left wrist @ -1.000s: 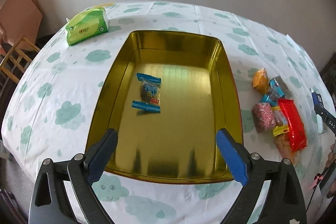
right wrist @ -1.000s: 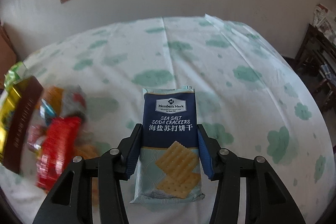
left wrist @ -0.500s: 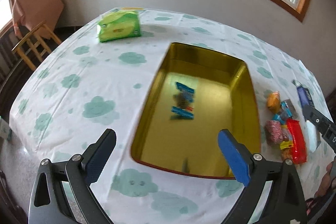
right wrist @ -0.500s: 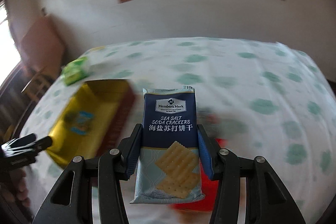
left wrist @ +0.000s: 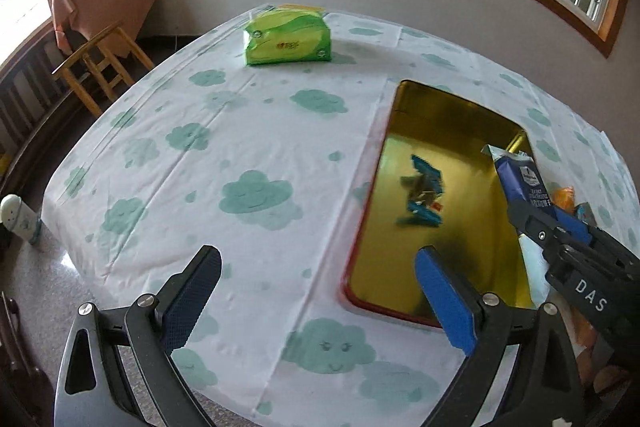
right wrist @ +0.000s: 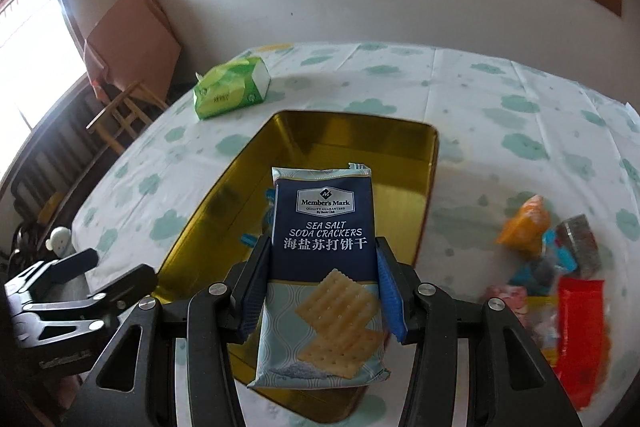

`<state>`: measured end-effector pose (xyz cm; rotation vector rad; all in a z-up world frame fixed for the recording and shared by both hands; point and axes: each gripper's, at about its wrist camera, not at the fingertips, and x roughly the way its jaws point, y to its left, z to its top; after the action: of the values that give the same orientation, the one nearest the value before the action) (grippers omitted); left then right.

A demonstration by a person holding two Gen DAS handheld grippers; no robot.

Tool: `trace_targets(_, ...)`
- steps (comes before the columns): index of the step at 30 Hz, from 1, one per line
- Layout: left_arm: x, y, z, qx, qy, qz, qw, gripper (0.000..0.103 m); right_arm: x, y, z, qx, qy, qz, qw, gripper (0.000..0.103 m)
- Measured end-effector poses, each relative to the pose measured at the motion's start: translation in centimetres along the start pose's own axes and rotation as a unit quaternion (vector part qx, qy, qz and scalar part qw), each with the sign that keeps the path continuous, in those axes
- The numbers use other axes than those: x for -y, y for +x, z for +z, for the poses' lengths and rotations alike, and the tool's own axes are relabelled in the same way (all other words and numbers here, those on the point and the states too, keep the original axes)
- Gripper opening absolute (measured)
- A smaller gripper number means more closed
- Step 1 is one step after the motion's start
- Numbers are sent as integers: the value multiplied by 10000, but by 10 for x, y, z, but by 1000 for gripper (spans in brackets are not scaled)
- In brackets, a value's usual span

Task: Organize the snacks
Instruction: 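Lower the cracker pack into the tin box and open the right gripper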

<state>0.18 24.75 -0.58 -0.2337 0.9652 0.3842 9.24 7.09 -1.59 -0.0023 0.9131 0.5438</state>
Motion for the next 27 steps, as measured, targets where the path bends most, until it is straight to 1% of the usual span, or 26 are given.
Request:
trace_targets(6, -6, 6, -1, -110, -49, 34, 9999, 96, -2, 13, -2, -140, -49, -123, 9998, 50)
trace_targets(11, -7, 9, -1, -161, -75, 1, 9998, 96, -3, 19, -4, -209, -234, -423, 9986, 50)
trace_targets(16, -6, 12, -1, -185, -65, -10, 9998, 96, 1, 23, -7, -271, -291, -572, 9976, 50)
trace_targets(27, -6, 6, -2, -144, -89, -34, 9999, 96, -1, 25, -9, -282, -363, -615, 9970, 50)
